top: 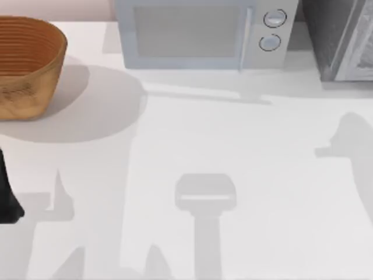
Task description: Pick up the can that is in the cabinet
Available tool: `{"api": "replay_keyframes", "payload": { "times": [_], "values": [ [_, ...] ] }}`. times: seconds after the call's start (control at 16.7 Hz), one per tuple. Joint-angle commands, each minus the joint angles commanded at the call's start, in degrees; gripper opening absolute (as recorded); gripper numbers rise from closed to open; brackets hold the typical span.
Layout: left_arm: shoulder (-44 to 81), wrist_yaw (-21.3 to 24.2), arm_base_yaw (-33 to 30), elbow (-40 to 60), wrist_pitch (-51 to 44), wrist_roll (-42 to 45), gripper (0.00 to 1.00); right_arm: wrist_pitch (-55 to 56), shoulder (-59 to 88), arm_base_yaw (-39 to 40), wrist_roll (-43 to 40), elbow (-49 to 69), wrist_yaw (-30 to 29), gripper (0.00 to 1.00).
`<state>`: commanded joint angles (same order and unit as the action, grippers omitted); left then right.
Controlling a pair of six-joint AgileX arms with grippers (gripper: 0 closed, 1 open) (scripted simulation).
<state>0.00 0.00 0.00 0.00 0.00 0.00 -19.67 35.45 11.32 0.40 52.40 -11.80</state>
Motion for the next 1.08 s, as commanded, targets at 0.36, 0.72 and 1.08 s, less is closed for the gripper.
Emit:
{"api": "replay_keyframes", "payload": {
  "times": [0.36,0.72,1.08],
  "values": [
    [0.0,0.0,0.0,0.0,0.0,0.0,1.0,11.8,-21.1,-6.8,-0.2,-31.9,6.8,0.0],
    [0.0,0.0,0.0,0.0,0.0,0.0,1.0,19.0,-34.2,-10.9,-0.4,-50.8,11.4,0.0],
    [0.0,0.0,0.0,0.0,0.0,0.0,1.0,19.5,-35.1,-11.1,-0.3,-52.5,11.8,0.0]
  ]
}}
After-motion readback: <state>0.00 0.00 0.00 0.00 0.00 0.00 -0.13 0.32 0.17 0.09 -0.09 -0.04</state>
